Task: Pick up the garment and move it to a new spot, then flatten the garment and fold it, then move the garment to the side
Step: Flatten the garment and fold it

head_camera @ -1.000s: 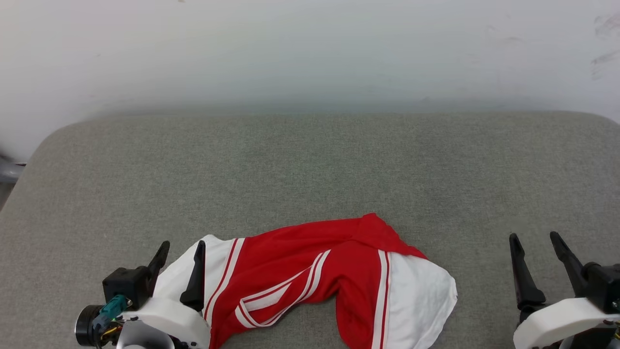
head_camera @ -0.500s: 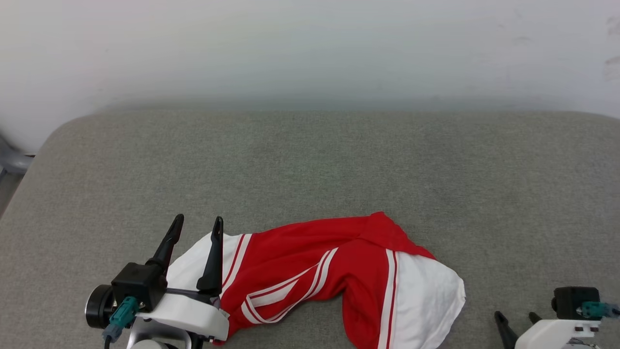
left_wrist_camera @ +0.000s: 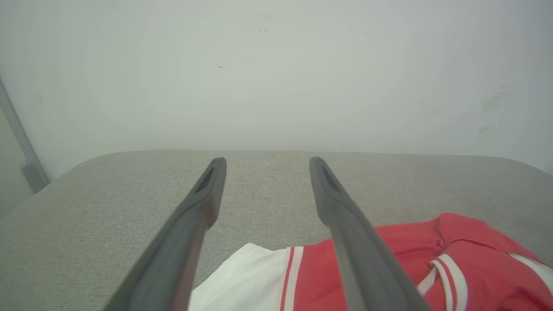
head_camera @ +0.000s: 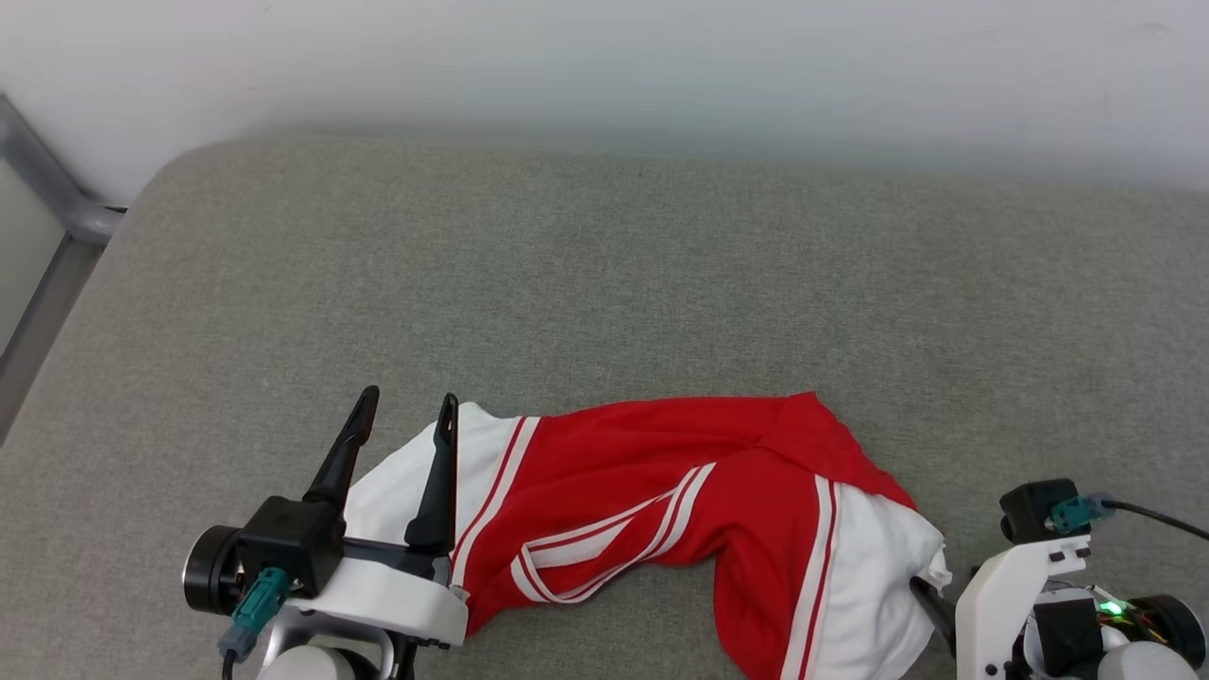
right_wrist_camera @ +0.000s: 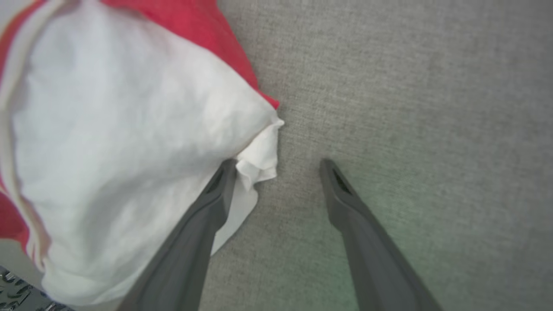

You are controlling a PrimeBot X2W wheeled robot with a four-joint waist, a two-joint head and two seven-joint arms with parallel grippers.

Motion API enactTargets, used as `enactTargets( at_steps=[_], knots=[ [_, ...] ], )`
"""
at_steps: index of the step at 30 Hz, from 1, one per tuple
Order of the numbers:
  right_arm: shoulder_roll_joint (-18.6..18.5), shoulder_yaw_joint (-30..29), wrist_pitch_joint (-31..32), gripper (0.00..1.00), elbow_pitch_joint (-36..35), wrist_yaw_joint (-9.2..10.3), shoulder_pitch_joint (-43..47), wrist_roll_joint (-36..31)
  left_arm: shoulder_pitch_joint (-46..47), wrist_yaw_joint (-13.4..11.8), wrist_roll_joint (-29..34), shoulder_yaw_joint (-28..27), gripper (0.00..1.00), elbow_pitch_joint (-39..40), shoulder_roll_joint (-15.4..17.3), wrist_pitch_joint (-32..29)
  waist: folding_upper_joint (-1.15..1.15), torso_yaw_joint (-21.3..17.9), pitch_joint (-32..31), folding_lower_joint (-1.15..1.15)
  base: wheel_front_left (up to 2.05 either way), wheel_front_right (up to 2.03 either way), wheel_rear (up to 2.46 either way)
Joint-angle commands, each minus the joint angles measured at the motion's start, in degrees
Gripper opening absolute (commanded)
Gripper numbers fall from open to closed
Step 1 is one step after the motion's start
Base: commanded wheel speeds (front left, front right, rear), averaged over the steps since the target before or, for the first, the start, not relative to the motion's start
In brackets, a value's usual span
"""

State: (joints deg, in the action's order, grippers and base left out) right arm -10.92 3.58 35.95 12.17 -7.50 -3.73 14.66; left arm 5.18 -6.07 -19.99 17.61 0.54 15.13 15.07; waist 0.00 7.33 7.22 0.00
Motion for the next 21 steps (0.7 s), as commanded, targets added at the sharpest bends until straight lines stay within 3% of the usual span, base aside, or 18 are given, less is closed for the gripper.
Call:
enactTargets(
  at_steps=[1, 2, 3, 4, 5, 9, 15, 21],
  knots=[
    [0.0, 0.6, 0.7, 1.0, 1.3, 0.02, -0.1, 0.1, 0.6, 0.1, 0.3, -0.2, 1.0, 0.1, -0.3, 0.1, 0.0, 0.4, 0.5, 0.0, 0.0, 0.0, 0.0],
    [0.1, 1.0, 1.5, 0.76, 2.3, 0.02, -0.1, 0.8, 0.6, 0.3, 0.6, -0.4, 1.0, -0.1, -0.4, 0.1, 0.0, 0.5, 0.7, 0.0, 0.0, 0.0, 0.0],
    [0.2, 1.4, 2.3, 0.44, 3.4, 0.01, 0.0, 1.1, 0.6, 0.5, 0.8, -0.6, 1.0, -0.3, -0.6, 0.1, 0.0, 0.5, 0.8, 0.0, 0.0, 0.0, 0.0],
    [0.1, 1.9, 3.0, 0.18, 4.2, 0.01, 0.1, 1.2, 0.7, 0.6, 1.1, -0.7, 1.0, -0.4, -0.7, 0.1, 0.0, 0.5, 0.9, 0.0, 0.0, 0.0, 0.0],
    [0.2, 2.1, 3.5, 0.0, 4.8, 0.01, 0.1, 1.9, 0.7, 0.9, 1.3, -0.9, 1.0, -0.6, -0.8, 0.1, 0.0, 0.5, 0.9, 0.0, 0.0, 0.0, 0.0],
    [-0.5, 2.0, 3.1, 0.0, 4.3, 0.02, -0.8, 2.3, 0.2, 1.4, 1.8, -1.9, 1.0, -1.5, -1.1, 0.1, 0.0, -0.2, 0.6, 0.0, 0.0, 0.0, 0.0],
    [-2.3, -0.4, 0.0, 0.0, -2.5, 0.04, -3.9, 0.6, -1.3, 1.8, 2.2, -3.0, 1.0, -3.0, -1.2, 0.1, 0.0, -2.4, -1.4, 0.0, 0.0, 0.0, 0.0],
    [-2.6, -6.5, 0.0, 0.0, -9.4, 0.04, -4.5, -2.5, -2.2, 1.9, 2.0, -3.8, 1.0, -4.3, -0.8, 0.1, 0.0, -5.0, -2.6, 0.0, 0.0, 0.0, 0.0]
  ],
)
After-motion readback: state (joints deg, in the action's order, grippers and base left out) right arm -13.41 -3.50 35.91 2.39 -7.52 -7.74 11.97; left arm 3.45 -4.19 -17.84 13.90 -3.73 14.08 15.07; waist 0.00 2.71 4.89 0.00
